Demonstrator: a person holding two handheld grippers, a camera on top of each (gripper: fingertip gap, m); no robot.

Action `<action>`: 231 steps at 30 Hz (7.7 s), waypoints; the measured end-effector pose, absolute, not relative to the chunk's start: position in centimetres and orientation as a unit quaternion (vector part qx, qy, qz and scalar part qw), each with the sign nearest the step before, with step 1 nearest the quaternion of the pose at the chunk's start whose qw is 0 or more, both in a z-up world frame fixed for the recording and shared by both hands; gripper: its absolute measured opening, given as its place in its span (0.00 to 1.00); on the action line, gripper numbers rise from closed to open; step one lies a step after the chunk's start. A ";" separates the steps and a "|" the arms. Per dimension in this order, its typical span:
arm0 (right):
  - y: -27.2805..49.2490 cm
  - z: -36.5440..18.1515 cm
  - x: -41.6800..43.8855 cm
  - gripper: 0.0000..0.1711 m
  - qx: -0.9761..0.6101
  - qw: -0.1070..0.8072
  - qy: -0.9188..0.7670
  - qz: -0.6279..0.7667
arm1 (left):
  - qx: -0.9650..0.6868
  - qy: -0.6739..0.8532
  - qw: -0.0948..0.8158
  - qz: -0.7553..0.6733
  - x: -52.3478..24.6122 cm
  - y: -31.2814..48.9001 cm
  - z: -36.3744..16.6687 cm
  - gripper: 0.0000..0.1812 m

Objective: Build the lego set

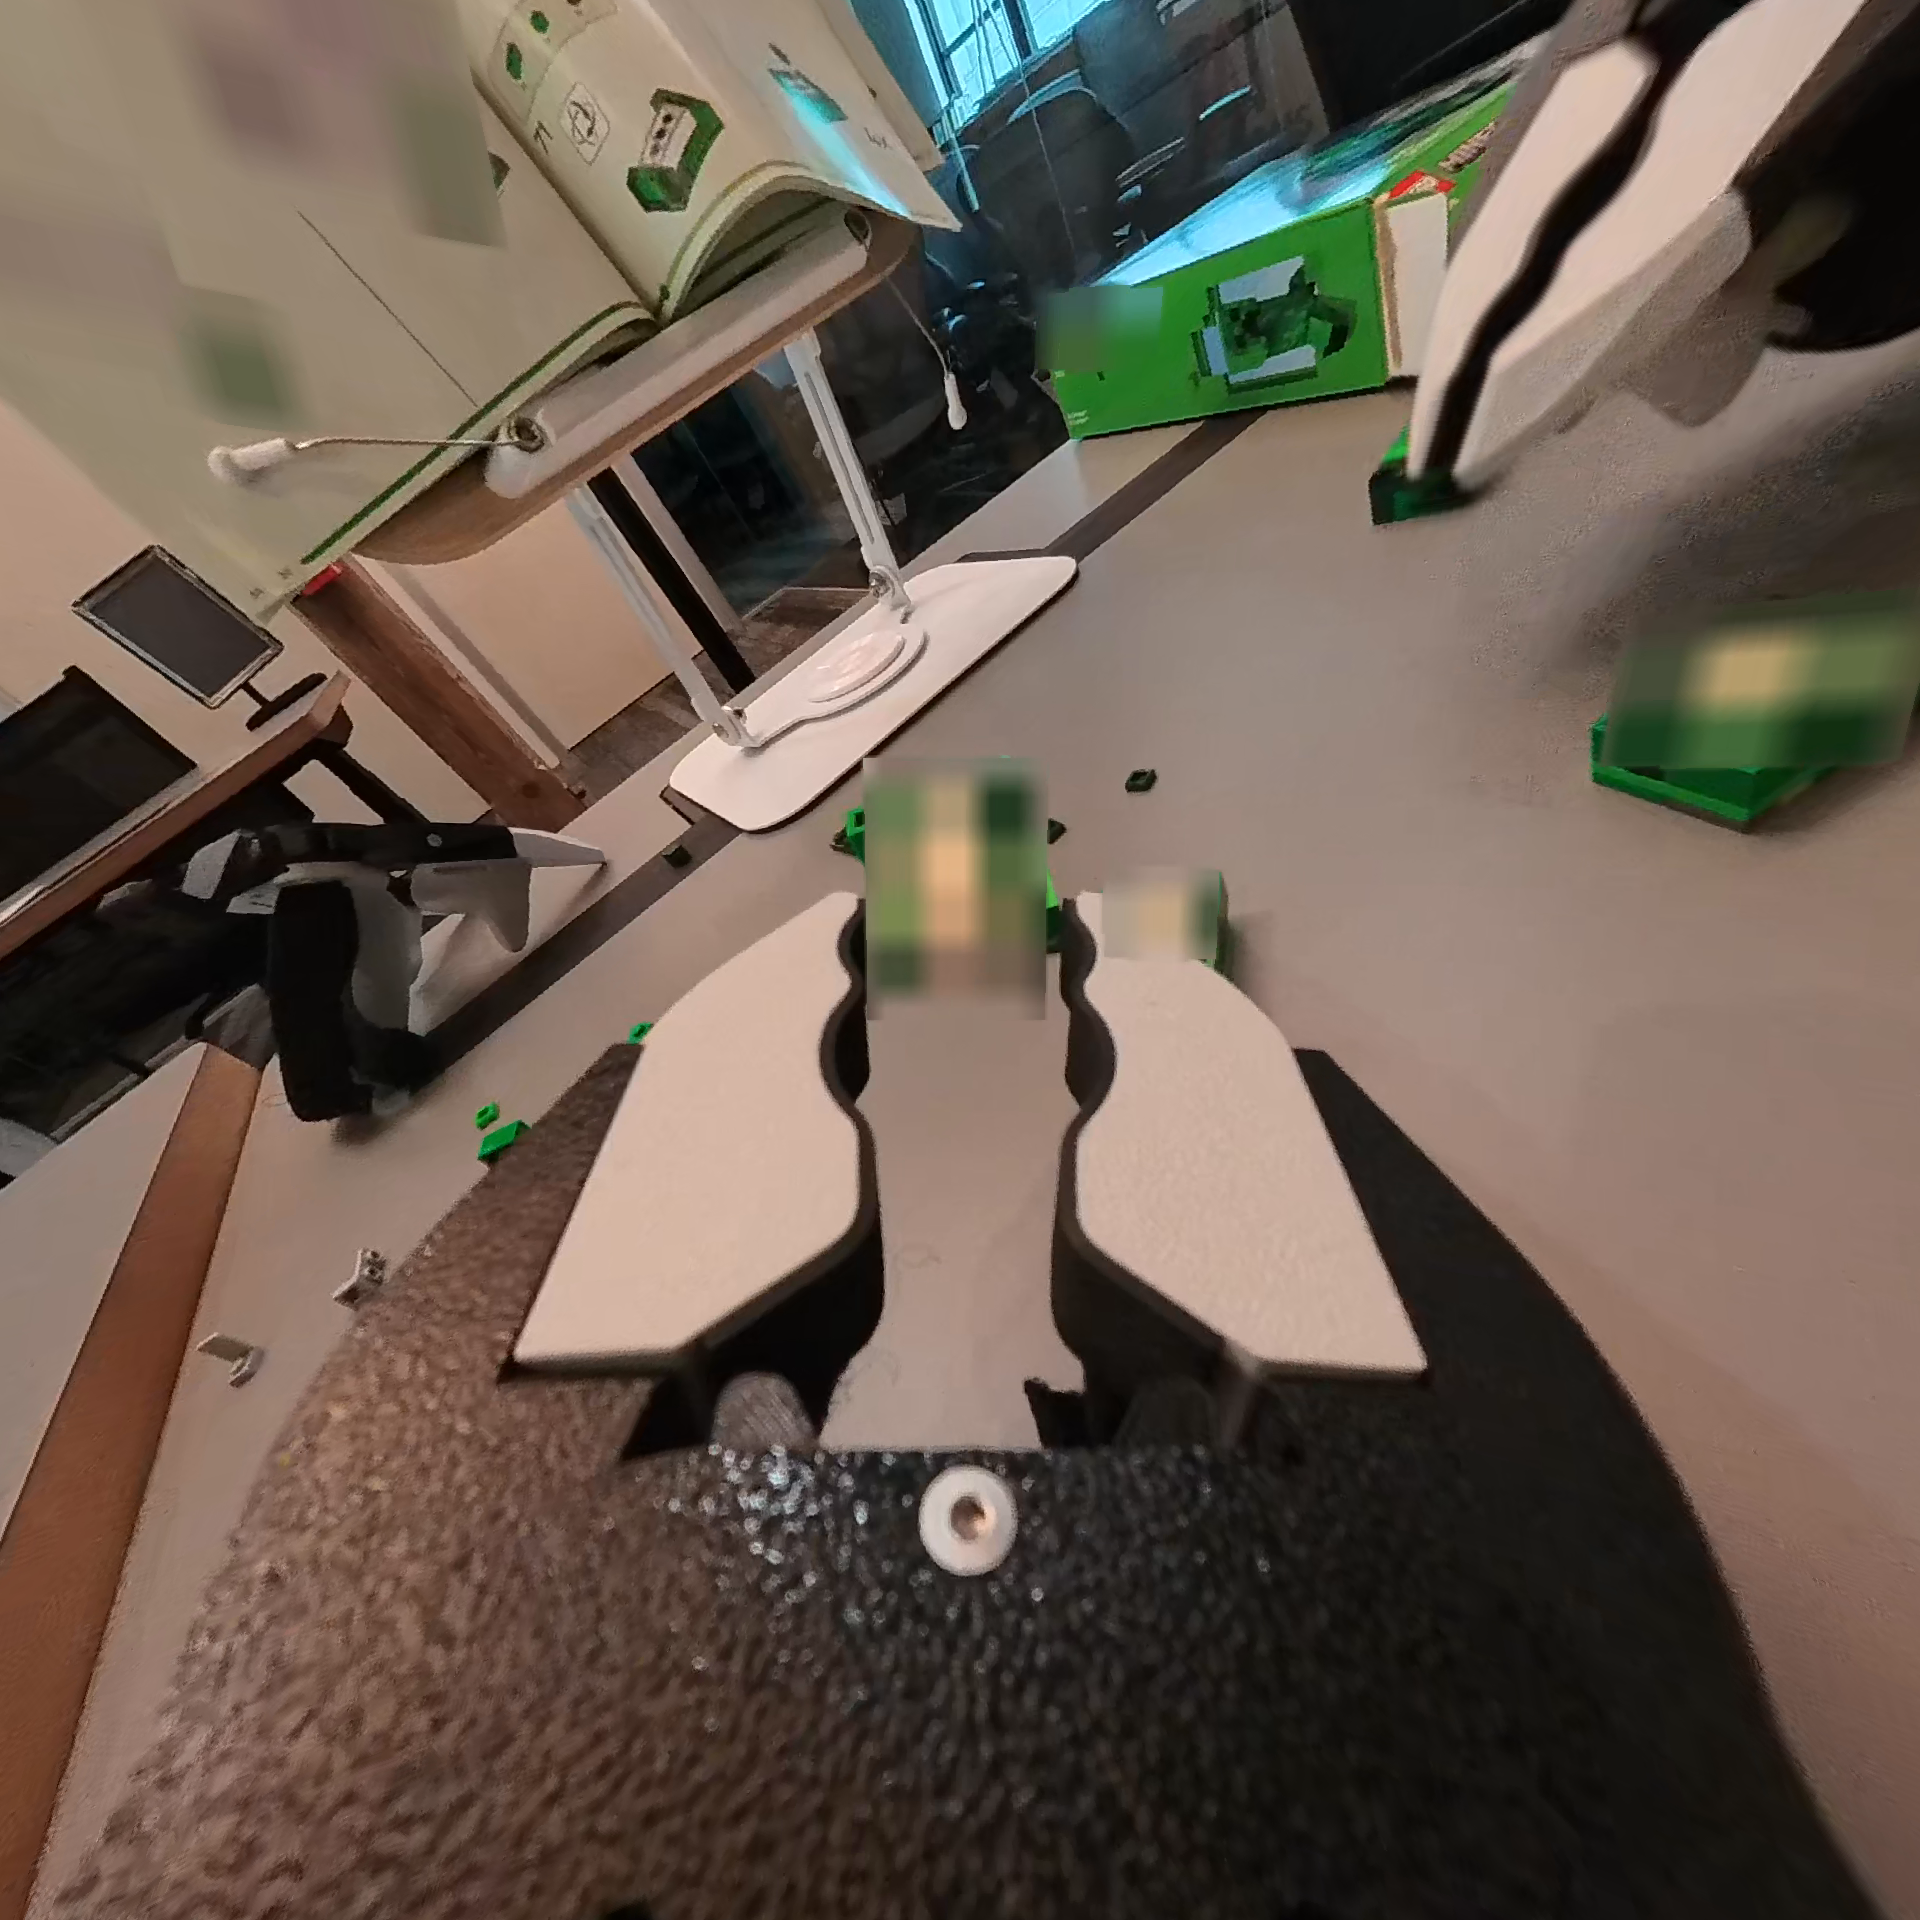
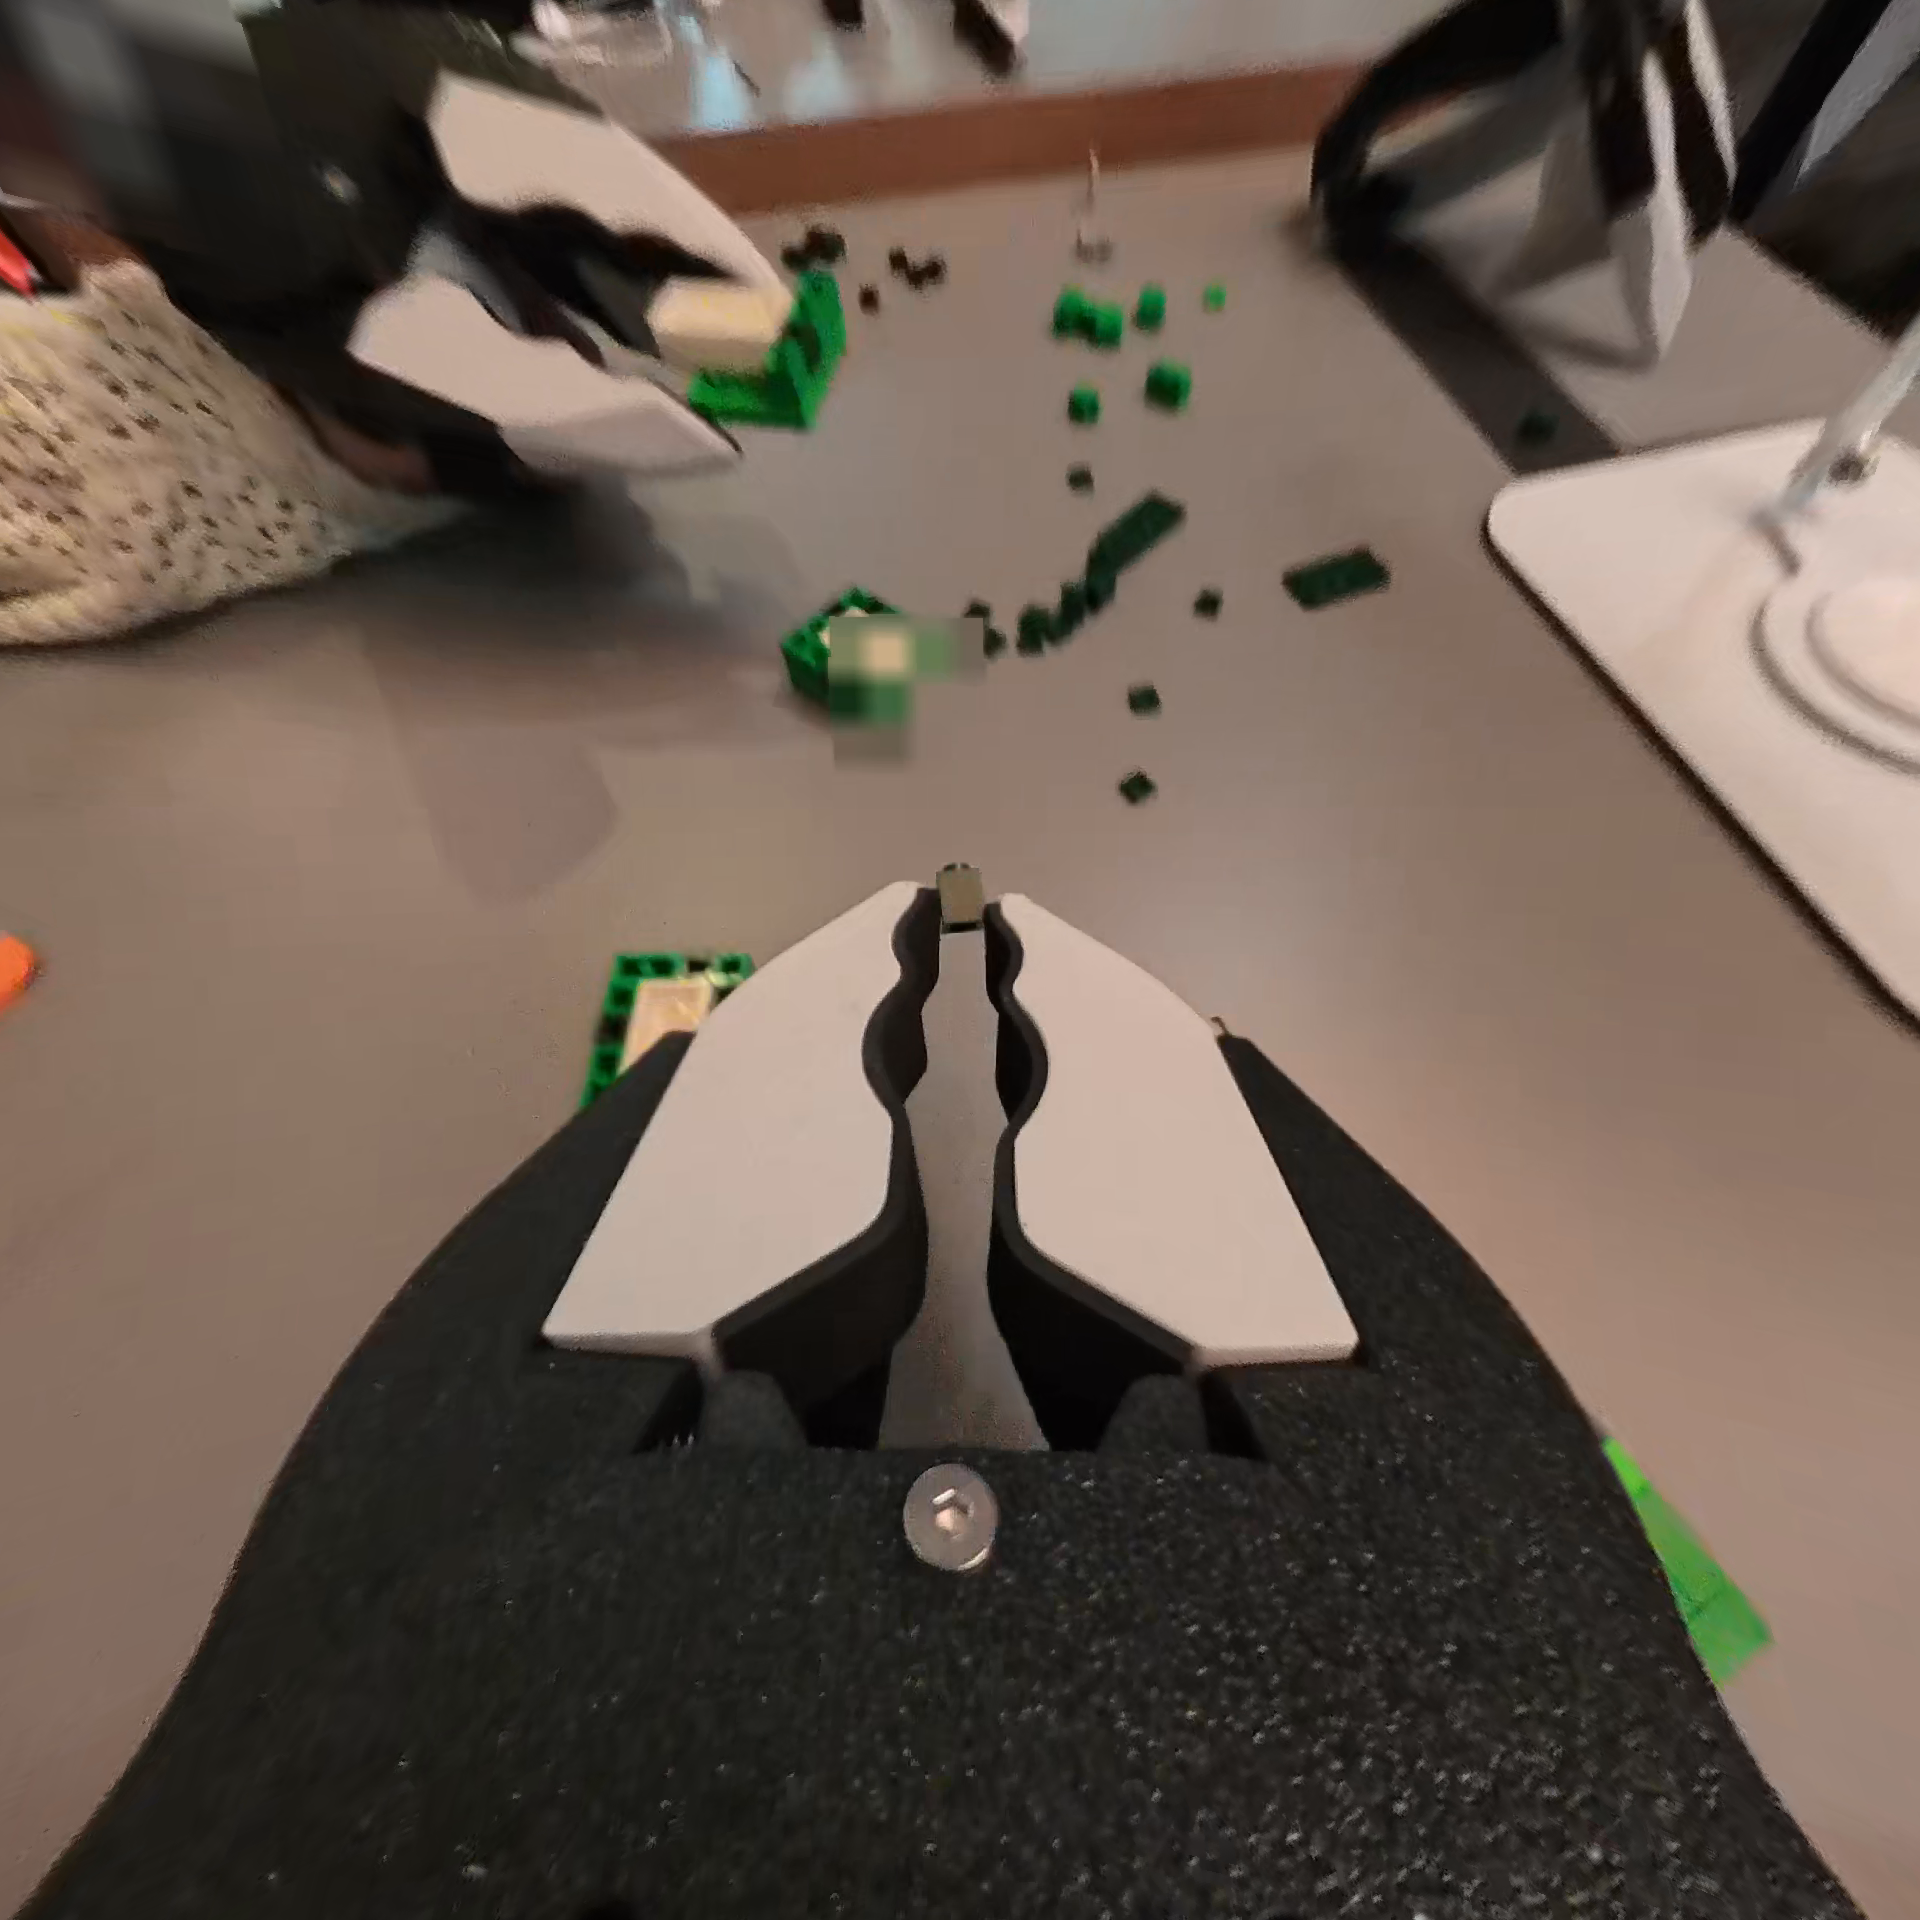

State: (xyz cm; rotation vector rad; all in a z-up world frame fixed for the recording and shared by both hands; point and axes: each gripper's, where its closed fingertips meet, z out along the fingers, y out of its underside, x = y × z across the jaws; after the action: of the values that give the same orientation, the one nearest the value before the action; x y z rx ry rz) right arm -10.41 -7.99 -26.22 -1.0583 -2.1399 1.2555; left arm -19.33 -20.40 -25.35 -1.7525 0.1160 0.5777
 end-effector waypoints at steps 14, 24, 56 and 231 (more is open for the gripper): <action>-15.1 -23.2 -8.3 0.05 -0.241 0.235 -0.870 0.361 | -0.766 0.260 0.584 0.070 -9.5 -19.9 -26.5 0.19; -17.0 -24.7 -7.2 0.05 -0.200 0.211 -0.907 0.305 | -0.774 0.287 0.563 0.031 -7.7 -19.5 -28.1 0.19; -18.2 -27.3 -8.4 0.05 -0.057 0.223 -0.970 0.080 | -0.818 0.213 0.533 0.027 -9.5 -19.0 -28.9 0.19; -18.9 -27.8 -11.7 0.10 -0.109 0.399 -0.879 0.239 | -0.776 0.222 0.576 0.127 -11.8 -19.2 -27.0 0.12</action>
State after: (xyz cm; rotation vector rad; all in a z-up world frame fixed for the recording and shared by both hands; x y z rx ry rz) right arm -11.75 -18.93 -27.84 -0.2747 -2.2243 0.6051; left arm -11.79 -19.24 -26.99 -1.8173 0.5205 0.2978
